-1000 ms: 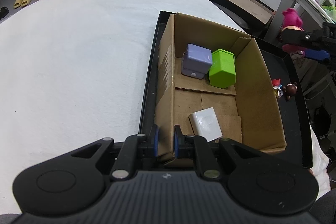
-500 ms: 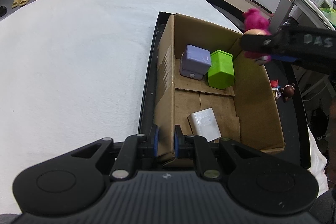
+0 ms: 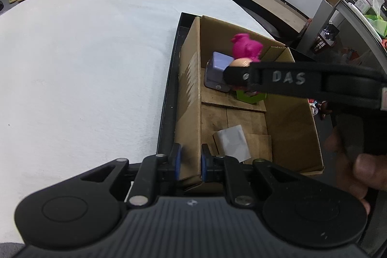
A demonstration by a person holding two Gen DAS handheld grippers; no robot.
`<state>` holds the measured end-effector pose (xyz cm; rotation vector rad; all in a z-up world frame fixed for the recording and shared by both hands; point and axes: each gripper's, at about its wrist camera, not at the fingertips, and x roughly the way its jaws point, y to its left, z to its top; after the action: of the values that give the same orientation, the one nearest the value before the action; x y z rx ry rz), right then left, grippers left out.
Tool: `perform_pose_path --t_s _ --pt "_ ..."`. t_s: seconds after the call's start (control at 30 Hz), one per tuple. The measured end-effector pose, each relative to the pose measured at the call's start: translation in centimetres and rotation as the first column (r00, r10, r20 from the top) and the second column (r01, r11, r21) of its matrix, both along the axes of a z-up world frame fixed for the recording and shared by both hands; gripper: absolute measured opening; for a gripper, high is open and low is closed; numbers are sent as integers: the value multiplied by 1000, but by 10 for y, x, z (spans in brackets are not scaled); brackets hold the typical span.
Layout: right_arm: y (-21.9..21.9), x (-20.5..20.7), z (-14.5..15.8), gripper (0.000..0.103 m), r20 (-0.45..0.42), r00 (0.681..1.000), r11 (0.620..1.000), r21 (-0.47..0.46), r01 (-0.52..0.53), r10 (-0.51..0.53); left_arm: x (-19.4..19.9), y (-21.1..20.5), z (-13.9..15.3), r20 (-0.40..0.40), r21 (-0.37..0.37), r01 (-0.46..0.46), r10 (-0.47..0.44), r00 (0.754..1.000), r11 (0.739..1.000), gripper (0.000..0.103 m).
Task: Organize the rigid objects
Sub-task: 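Carry the pink dinosaur with the right gripper over the box, then lower the dinosaur into the box and open the right gripper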
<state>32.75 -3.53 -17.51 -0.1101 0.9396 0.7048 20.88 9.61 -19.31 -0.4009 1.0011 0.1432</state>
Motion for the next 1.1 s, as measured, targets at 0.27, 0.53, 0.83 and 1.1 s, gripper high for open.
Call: perform_pose_path --t_s 0.27,0.53,0.83,1.1 --pt "7 -2 -15 43 -63 998 1000 -18 -12 11 3 1 -1 -3 -2 9 -9 1000 1000 14" --pt "-7 -9 5 53 -41 999 1000 22 -22 23 5 -8 1 -17 35 -1 1 1000 999 14" --pt "-27 -1 23 59 -43 999 998 55 0 3 7 -16 5 -38 89 -9 12 999 996 14" --pt "-52 7 36 61 -16 999 996 80 50 -49 9 -24 7 -50 124 -7 13 999 992 13"
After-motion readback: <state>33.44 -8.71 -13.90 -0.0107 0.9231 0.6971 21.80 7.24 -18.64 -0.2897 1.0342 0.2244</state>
